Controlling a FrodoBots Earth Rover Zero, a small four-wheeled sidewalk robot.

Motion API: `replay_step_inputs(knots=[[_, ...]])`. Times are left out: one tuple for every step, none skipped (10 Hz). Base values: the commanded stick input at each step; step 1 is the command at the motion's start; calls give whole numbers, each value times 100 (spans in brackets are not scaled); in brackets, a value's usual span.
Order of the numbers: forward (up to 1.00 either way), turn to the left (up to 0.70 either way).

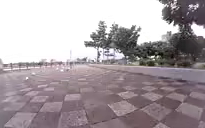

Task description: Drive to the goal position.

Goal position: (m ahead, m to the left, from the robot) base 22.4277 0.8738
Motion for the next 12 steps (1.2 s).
replay_step_inputs(knots=[[100, 0], [100, 0], [100, 0], [100, 0], [100, 0], [100, 0], [100, 0], [100, 0], [100, 0], [100, 0], [100, 0], [100, 0]])
